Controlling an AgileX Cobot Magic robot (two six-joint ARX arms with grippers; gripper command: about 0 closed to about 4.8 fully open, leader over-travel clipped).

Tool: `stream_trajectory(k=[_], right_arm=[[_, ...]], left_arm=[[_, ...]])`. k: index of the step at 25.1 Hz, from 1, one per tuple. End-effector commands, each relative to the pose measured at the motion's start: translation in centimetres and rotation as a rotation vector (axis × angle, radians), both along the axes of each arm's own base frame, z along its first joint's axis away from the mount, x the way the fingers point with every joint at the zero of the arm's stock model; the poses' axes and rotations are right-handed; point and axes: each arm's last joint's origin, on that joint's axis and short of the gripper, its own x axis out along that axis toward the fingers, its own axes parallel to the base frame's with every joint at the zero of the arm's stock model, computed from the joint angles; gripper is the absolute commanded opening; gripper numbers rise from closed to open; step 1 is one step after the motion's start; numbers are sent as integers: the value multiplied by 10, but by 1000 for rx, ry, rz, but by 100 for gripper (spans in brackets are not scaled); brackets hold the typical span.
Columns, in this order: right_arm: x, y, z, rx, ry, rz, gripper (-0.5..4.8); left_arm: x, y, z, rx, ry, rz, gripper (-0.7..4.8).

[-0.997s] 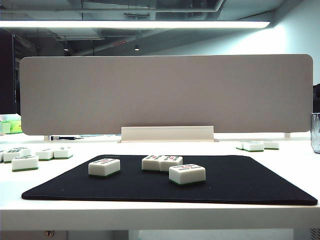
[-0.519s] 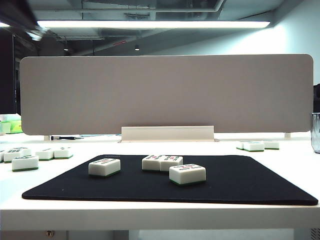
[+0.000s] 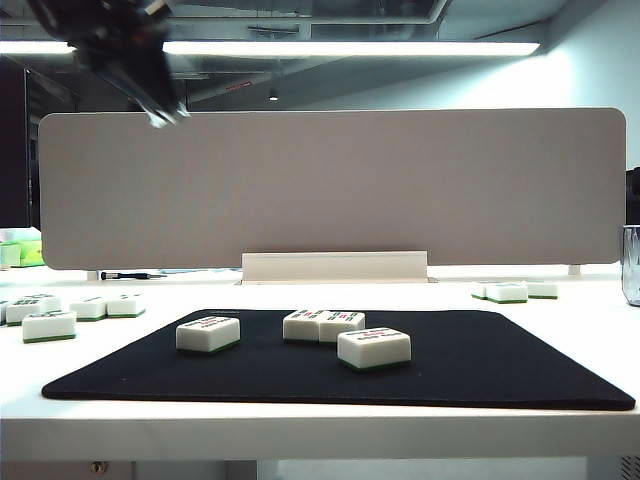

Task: Arrange four mahjong tiles into a neat stack, creating two layers of paired tiles.

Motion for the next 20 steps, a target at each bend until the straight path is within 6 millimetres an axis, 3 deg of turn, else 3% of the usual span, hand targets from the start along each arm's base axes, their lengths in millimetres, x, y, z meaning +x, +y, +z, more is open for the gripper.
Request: stream_trajectory(k=[1,7,10,11,13,15,20], right_arm=[[-3,0,0,-14,-31,1,-1],[-2,0,0,-15,-30,2,-1],[-1,0,-2,-19,-18,3,-1],[-1,0,-3,-19,-11,3,-1],[-1,0,-5,-20,9,3,-1],[-1,0,-5,-20,17,3,-1],[-2,0,-6,-20,28,3,-1]], left_arm=[[5,-19,-7,78,-21,-115,193],[-1,-58,-37,243,34,-381,193],[-4,-67,-52,336,65,-514,200],[-7,-69,-63,396,85,-602,274],[-11,-67,-78,461,111,-696,366],[-17,-63,-92,516,133,-785,378],[-15,-64,-105,548,139,-854,377]])
